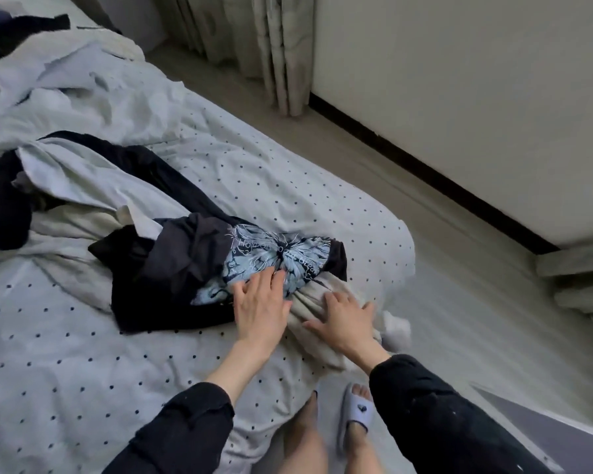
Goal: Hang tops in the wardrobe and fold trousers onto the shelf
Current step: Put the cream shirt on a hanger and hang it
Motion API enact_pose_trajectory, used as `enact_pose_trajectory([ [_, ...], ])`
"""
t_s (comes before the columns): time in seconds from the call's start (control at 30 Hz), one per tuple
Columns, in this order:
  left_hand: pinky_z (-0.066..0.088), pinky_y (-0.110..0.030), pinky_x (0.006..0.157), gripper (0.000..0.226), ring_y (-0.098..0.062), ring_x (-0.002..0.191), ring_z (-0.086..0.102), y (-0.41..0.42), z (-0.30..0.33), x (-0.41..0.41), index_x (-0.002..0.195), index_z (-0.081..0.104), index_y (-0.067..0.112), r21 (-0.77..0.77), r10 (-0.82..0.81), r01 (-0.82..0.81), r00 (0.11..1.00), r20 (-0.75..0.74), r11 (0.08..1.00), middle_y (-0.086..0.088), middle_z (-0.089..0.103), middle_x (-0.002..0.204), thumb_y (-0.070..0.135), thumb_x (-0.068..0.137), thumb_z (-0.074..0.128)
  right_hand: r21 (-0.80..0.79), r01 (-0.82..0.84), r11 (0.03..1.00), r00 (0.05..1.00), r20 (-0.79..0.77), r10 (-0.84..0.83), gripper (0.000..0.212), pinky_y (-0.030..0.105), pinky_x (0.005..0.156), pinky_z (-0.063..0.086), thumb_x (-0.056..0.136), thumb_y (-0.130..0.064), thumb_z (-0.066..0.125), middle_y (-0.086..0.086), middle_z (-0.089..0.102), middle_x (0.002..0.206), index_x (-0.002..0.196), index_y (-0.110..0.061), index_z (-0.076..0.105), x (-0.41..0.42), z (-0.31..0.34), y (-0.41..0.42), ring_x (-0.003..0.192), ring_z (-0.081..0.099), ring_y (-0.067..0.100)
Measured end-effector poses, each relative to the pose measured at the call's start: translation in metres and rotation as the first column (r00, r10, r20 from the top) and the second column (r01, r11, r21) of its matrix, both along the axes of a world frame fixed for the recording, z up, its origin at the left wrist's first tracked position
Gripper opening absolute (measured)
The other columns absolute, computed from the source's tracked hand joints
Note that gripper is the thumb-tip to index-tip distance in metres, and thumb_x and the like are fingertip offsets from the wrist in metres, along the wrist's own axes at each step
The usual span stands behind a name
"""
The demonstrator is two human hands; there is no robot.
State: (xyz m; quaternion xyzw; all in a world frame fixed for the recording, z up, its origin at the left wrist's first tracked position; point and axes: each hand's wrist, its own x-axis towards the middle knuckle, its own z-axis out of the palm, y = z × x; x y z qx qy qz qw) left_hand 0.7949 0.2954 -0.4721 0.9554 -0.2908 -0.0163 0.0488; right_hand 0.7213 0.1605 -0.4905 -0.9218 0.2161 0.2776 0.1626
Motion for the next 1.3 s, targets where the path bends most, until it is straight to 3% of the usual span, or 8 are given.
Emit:
enact_pose_trajectory([
  [0.13, 0.025, -0.033, 0.071, 0.039, -0.022, 0.076, 0.059, -0.001, -0.016, 0.004, 0.096, 0.064, 0.017, -0.055, 0.016, -0.012, 0.998, 0.058, 0.998, 0.001, 0.064, 0.085, 0.019, 0.061, 0.082, -0.056, 0.030, 0.998, 0.997, 0.068, -0.026, 0.033, 0.042, 0.090, 0.029, 0.090, -0.037, 0.047, 0.005, 0.053, 0.123, 0.116, -0.018, 0.054, 0.002, -0.020, 0.015, 0.115, 0.047, 0.026],
  [0.23, 0.024, -0.031, 0.069, 0.038, -0.023, 0.070, 0.060, 0.003, -0.019, 0.007, 0.093, 0.061, 0.017, -0.175, 0.028, -0.025, 0.999, 0.019, 0.984, 0.001, 0.064, 0.077, 0.000, 0.063, 0.077, -0.017, 0.129, 0.991, 0.983, 0.133, -0.126, 0.017, 0.038, 0.083, 0.027, 0.090, -0.015, 0.040, 0.005, 0.060, 0.108, 0.095, -0.017, 0.056, 0.006, -0.021, 0.015, 0.104, 0.052, 0.026],
  [0.33, 0.024, -0.032, 0.068, 0.027, -0.023, 0.069, 0.061, 0.012, 0.002, 0.016, 0.087, 0.061, 0.016, -0.259, 0.067, -0.069, 0.998, -0.017, 0.963, 0.000, 0.064, 0.076, 0.000, 0.068, 0.072, 0.101, 0.264, 0.959, 0.943, 0.181, -0.278, 0.011, 0.036, 0.080, 0.026, 0.089, -0.013, 0.039, 0.006, 0.065, 0.092, 0.083, -0.021, 0.044, 0.001, 0.000, 0.003, 0.090, 0.057, 0.028],
  [0.57, 0.024, -0.035, 0.073, 0.014, -0.031, 0.075, 0.061, 0.020, 0.094, 0.068, 0.090, 0.068, 0.009, -0.381, 0.307, -0.270, 0.951, 0.040, 0.885, -0.011, 0.069, 0.086, 0.000, 0.080, 0.065, 0.314, 0.251, 0.916, 0.850, 0.382, -0.364, 0.017, 0.031, 0.072, 0.031, 0.088, -0.015, 0.048, -0.002, 0.057, 0.070, 0.074, -0.024, 0.046, 0.012, 0.112, -0.048, 0.081, 0.056, 0.030],
  [0.9, 0.028, -0.038, 0.075, 0.014, -0.038, 0.077, 0.062, 0.030, 0.232, 0.117, 0.088, 0.071, 0.005, -0.635, 0.484, -0.263, 0.852, 0.200, 0.726, -0.019, 0.069, 0.087, -0.003, 0.081, 0.062, 0.368, 0.075, 0.927, 0.555, 0.757, -0.345, 0.018, 0.031, 0.071, 0.040, 0.086, -0.012, 0.053, -0.011, 0.051, 0.062, 0.073, -0.024, 0.048, 0.093, 0.293, -0.043, 0.066, 0.048, 0.017],
  [1.03, 0.026, -0.038, 0.078, 0.013, -0.039, 0.081, 0.061, 0.063, 0.269, 0.136, 0.091, 0.070, 0.005, -0.681, 0.606, -0.342, 0.773, 0.187, 0.647, -0.019, 0.069, 0.091, 0.000, 0.084, 0.060, 0.516, 0.098, 0.851, 0.343, 0.785, -0.515, 0.017, 0.026, 0.058, 0.037, 0.086, -0.009, 0.054, -0.007, 0.053, 0.062, 0.072, -0.019, 0.054, 0.112, 0.355, -0.065, 0.062, 0.046, 0.013],
  [1.13, 0.030, -0.039, 0.081, 0.013, -0.037, 0.086, 0.062, 0.088, 0.279, 0.138, 0.090, 0.070, 0.007, -0.711, 0.665, -0.396, 0.735, 0.135, 0.581, -0.017, 0.070, 0.093, 0.001, 0.084, 0.059, 0.582, 0.173, 0.794, 0.170, 0.777, -0.606, 0.013, 0.033, 0.069, 0.045, 0.084, -0.013, 0.053, 0.003, 0.059, 0.075, 0.072, -0.017, 0.055, 0.120, 0.393, -0.090, 0.074, 0.053, 0.020],
  [1.3, 0.032, -0.047, 0.099, 0.022, -0.034, 0.101, 0.060, 0.089, 0.266, 0.131, 0.102, 0.066, 0.014, -0.508, 0.696, -0.599, 0.718, 0.002, 0.620, -0.014, 0.068, 0.106, 0.006, 0.085, 0.055, 0.580, 0.268, 0.769, 0.036, 0.792, -0.610, 0.018, 0.036, 0.082, 0.045, 0.089, -0.012, 0.049, 0.005, 0.058, 0.089, 0.098, -0.005, 0.063, 0.119, 0.418, -0.120, 0.087, 0.052, 0.021],
])
